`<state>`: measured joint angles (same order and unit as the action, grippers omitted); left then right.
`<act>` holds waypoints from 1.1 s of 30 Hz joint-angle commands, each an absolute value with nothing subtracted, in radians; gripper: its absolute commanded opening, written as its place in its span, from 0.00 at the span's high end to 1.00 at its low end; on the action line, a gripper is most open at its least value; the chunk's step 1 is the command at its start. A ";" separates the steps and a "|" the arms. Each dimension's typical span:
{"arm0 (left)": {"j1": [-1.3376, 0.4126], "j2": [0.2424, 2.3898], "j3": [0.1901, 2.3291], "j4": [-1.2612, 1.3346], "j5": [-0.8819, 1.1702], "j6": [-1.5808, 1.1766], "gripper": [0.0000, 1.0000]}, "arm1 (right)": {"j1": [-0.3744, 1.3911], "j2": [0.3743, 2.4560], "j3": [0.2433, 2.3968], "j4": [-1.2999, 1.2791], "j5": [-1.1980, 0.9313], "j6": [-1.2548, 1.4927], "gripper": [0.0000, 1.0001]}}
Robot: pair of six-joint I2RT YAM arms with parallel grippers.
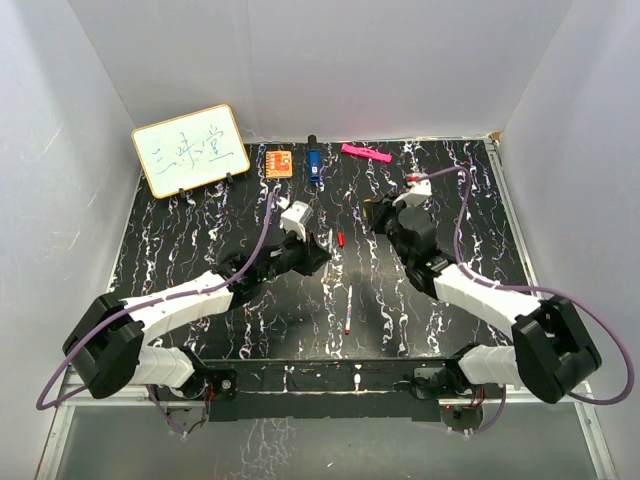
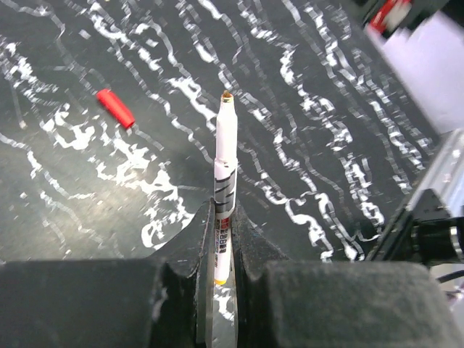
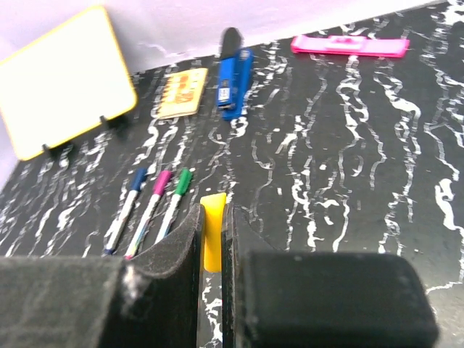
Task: Insert the pens into the pen caps
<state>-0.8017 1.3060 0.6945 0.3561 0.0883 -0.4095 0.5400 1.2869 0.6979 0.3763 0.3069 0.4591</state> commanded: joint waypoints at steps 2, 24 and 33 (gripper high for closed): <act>-0.800 1.320 0.710 0.549 0.203 -0.489 1.00 | 0.538 1.191 0.565 0.792 0.089 0.417 1.00; -0.800 1.407 0.770 0.681 0.338 -0.621 1.00 | 0.538 1.131 0.497 0.997 -0.103 0.480 1.00; -0.800 1.383 0.753 0.728 0.327 -0.627 1.00 | 0.540 1.137 0.490 1.001 -0.104 0.482 1.00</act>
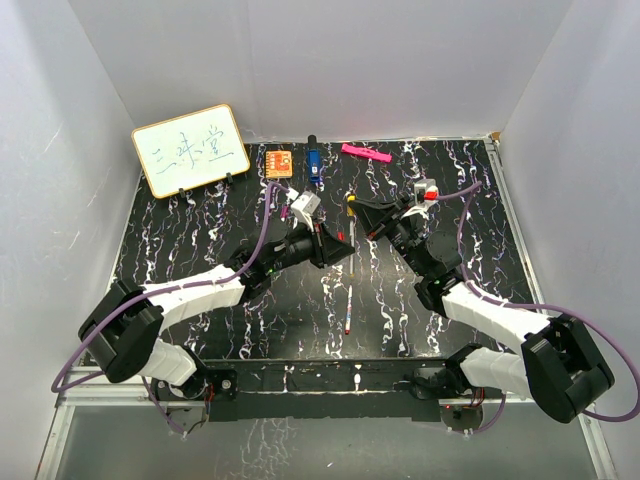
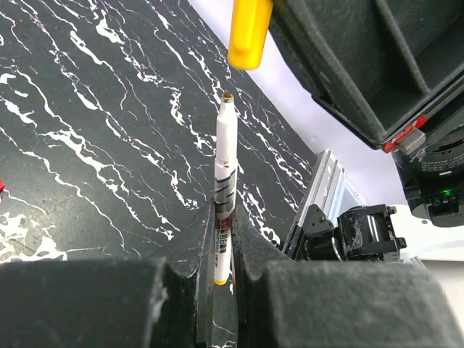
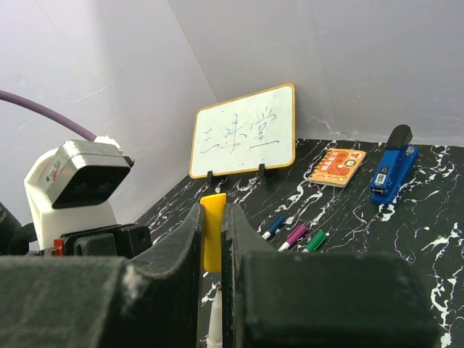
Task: Insert the pens into the pen caps
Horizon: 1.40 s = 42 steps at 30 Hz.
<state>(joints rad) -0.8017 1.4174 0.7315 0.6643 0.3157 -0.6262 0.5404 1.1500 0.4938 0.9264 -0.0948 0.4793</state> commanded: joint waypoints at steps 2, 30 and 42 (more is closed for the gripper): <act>-0.799 1.380 0.754 0.724 0.323 -0.625 1.00 | 0.540 1.139 0.489 1.002 -0.104 0.483 1.00; -0.800 1.354 0.745 0.716 0.295 -0.607 1.00 | 0.541 1.147 0.479 0.996 -0.113 0.501 1.00; -0.800 1.364 0.745 0.718 0.299 -0.615 1.00 | 0.542 1.145 0.483 0.997 -0.122 0.513 1.00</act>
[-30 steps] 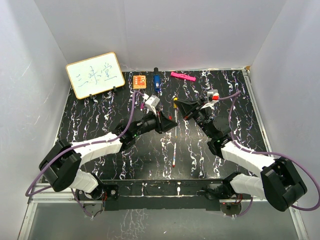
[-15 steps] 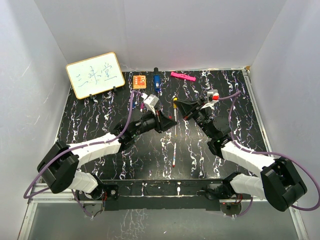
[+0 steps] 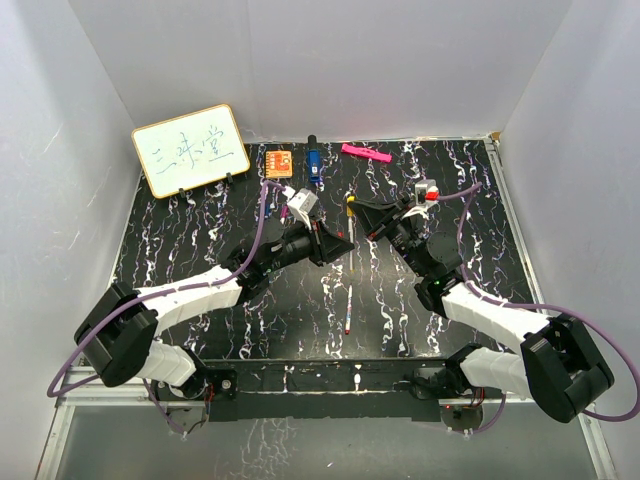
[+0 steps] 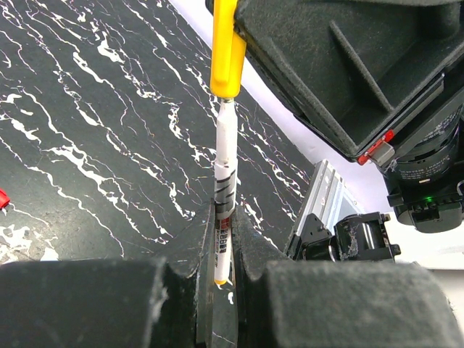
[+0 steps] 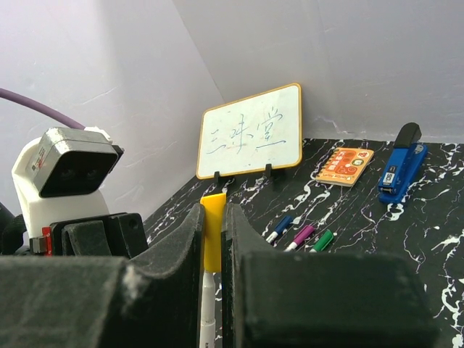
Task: Insert the pens into the pen caps
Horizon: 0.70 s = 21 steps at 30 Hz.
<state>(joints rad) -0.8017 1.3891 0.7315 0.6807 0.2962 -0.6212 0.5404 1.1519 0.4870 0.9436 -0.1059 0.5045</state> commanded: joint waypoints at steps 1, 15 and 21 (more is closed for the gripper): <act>-0.800 1.364 0.745 0.717 0.298 -0.614 1.00 | 0.543 1.145 0.483 0.996 -0.123 0.514 1.00; -0.800 1.387 0.750 0.710 0.301 -0.615 1.00 | 0.546 1.143 0.483 0.992 -0.130 0.531 1.00; -0.799 1.379 0.744 0.710 0.288 -0.612 1.00 | 0.548 1.139 0.483 0.979 -0.141 0.533 1.00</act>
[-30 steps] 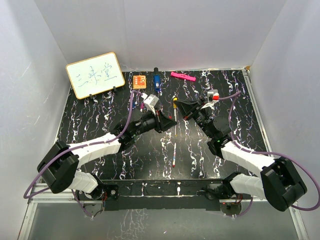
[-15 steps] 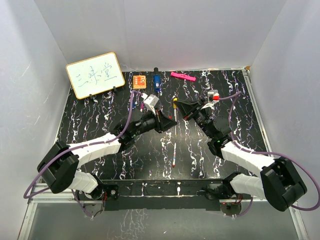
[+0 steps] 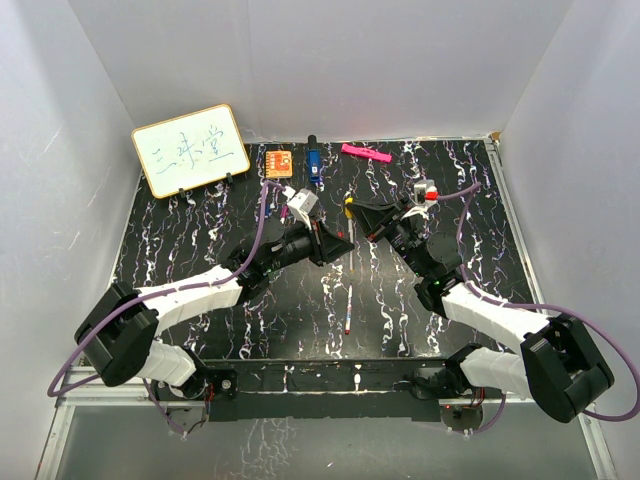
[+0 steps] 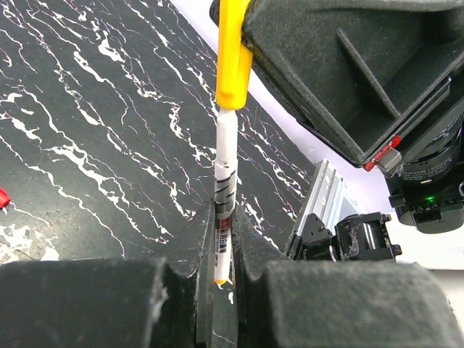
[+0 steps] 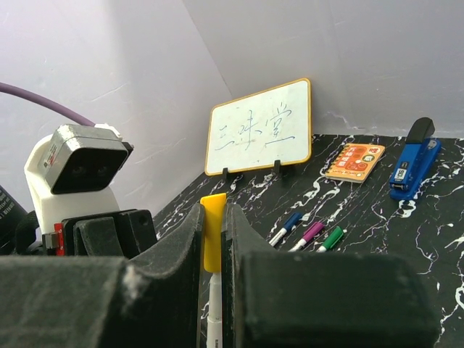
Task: Insert the pens into the pen caps
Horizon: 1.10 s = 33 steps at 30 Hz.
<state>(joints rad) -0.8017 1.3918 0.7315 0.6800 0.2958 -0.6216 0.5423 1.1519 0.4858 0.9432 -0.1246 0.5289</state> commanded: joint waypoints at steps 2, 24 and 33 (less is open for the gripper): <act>-0.799 1.373 0.744 0.708 0.278 -0.606 1.00 | 0.548 1.135 0.482 0.968 -0.143 0.534 1.00; -0.790 1.284 0.765 0.708 0.197 -0.535 1.00 | 0.552 1.164 0.515 0.843 -0.260 0.493 1.00; -0.769 1.255 0.782 0.785 0.165 -0.503 1.00 | 0.561 1.203 0.540 0.763 -0.282 0.470 1.00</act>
